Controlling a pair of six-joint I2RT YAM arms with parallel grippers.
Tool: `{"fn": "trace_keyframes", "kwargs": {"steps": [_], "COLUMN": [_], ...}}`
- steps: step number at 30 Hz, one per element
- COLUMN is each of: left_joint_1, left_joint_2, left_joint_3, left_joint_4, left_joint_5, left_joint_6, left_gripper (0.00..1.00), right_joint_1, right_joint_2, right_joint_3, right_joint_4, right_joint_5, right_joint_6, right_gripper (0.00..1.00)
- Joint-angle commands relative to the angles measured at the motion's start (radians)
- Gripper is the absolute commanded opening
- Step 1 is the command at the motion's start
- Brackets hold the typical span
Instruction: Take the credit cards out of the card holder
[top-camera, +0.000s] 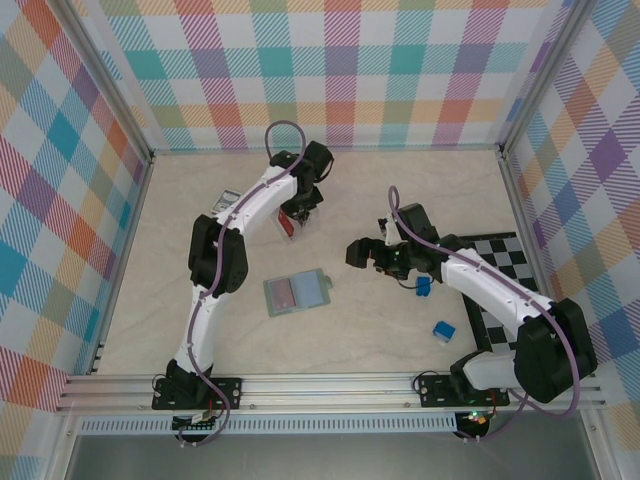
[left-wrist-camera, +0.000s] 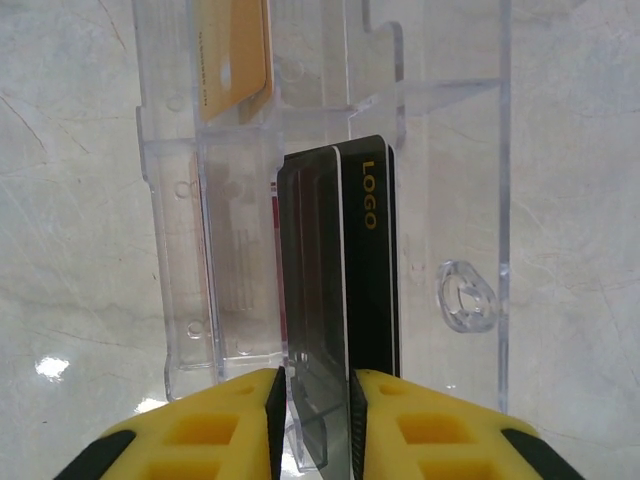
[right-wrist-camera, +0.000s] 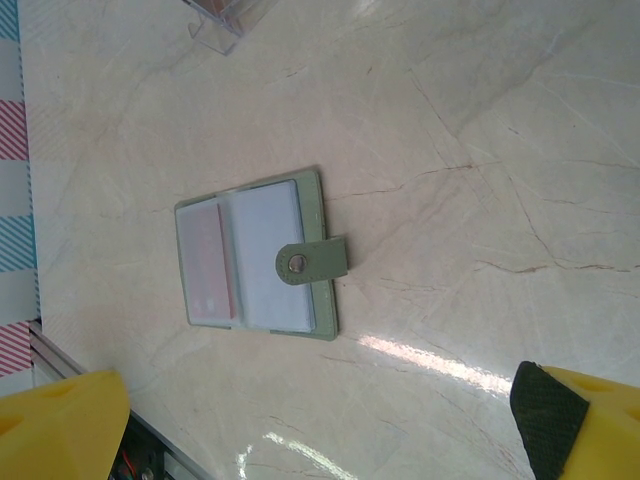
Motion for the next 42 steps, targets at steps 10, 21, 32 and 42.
{"fn": "trace_keyframes", "kwargs": {"steps": [10,21,32,42], "left_joint_1": [0.033,0.188,0.41,0.541], "left_joint_2": [-0.229,-0.712,-0.994,-1.055], "left_joint_3": [-0.09,-0.676,-1.083,-1.221], "left_joint_4": [0.046,0.211,0.261,0.303], "left_joint_5": [0.128,0.232,0.288,0.406], "left_joint_6": [0.136,0.126,0.19,0.207], "left_gripper": [0.48,0.77,1.0,1.0], "right_joint_1": [-0.004,0.198,0.504,0.53], "right_joint_2": [0.003,0.131,0.536,0.776], "right_joint_3": [0.012,0.18,0.58,0.786], "right_joint_4": [-0.045,-0.13,-0.315,-0.44], "right_joint_5": [-0.005,0.17,0.366,0.421], "right_joint_6": [-0.037,-0.071,-0.1,-0.036], "right_gripper": [1.0,0.95,0.86,0.82]}}
